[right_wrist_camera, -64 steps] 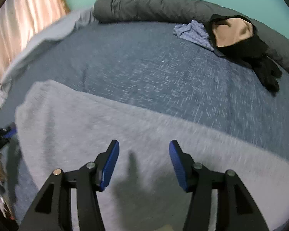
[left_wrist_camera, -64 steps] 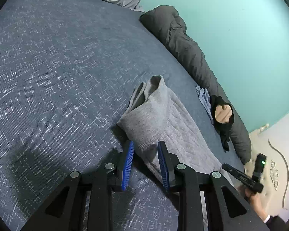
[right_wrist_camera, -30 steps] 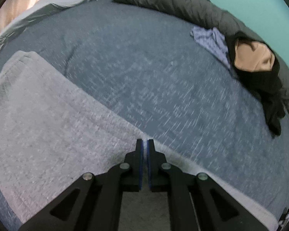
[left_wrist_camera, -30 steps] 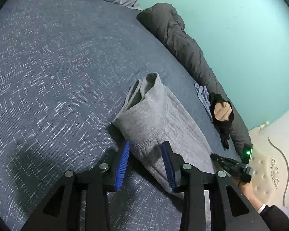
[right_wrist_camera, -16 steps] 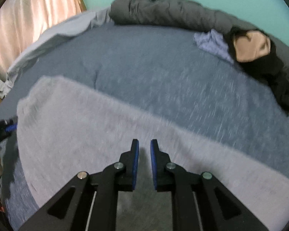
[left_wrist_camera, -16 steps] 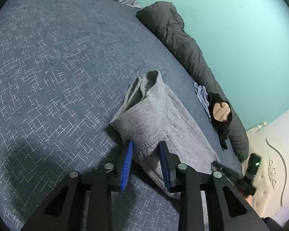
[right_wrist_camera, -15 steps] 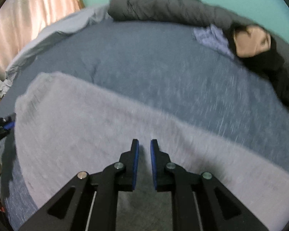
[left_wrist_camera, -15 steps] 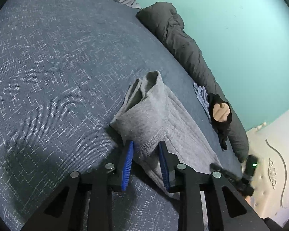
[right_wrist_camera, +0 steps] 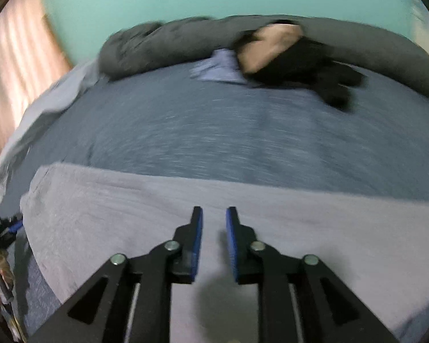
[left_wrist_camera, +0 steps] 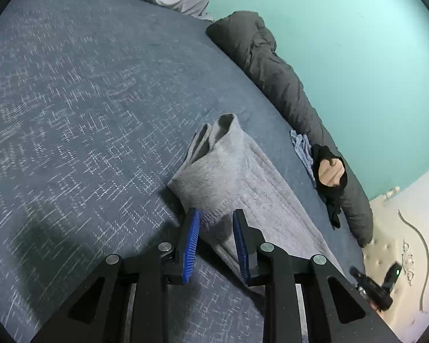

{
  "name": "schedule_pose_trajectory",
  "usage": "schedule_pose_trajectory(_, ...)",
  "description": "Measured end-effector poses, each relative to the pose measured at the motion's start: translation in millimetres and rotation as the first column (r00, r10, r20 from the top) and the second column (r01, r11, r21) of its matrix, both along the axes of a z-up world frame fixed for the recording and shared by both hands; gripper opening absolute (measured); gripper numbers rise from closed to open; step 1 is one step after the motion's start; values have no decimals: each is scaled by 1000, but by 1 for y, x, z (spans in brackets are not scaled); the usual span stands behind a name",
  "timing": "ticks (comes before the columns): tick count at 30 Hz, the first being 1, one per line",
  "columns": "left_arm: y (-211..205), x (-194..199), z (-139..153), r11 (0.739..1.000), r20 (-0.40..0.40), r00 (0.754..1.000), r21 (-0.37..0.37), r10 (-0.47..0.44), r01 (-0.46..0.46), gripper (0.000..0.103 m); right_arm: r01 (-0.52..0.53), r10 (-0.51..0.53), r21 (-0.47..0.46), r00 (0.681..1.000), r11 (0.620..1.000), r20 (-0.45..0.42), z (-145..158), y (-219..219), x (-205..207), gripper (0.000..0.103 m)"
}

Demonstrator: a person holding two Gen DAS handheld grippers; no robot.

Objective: Fold clothes
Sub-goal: 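Reach the right gripper to the loose sweatshirt end and pinch it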

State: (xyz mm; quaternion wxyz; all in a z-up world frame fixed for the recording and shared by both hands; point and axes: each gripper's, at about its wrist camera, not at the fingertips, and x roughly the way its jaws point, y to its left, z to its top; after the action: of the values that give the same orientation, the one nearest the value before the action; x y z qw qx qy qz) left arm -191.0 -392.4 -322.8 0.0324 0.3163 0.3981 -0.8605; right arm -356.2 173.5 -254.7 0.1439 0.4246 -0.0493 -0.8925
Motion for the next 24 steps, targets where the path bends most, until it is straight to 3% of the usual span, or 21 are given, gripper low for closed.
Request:
schedule_pose_trajectory(6, 27, 8, 16, 998, -9, 999, -53, -46, 45, 28, 263, -263, 1, 964, 965, 34, -4, 134, 32, 31)
schedule_pose_trajectory(7, 32, 8, 18, 997, -9, 998, -57, -58, 58, 28, 295, -295, 9, 955, 956, 37, -3, 150, 38, 33)
schedule_pose_trajectory(9, 44, 4, 19, 995, -4, 997, -58, -82, 82, 28, 357, -357, 12, 933, 934, 47, -6, 184, 47, 49)
schedule_pose_trajectory(11, 52, 3, 21, 993, -2, 995, -59, -100, 100, 28, 423, -422, -3, 904, 906, 62, -11, 220, 54, 50)
schedule_pose_trajectory(17, 79, -5, 29, 981, 20, 988, -118, -154, 155, 29, 564, -556, -4, 814, 825, 165, -32, 290, 65, 57)
schedule_pose_trajectory(24, 95, -14, 35, 975, 7, 988, -162, -155, 154, 33, 648, -621, -119, 757, 752, 204, -50, 341, 65, 69)
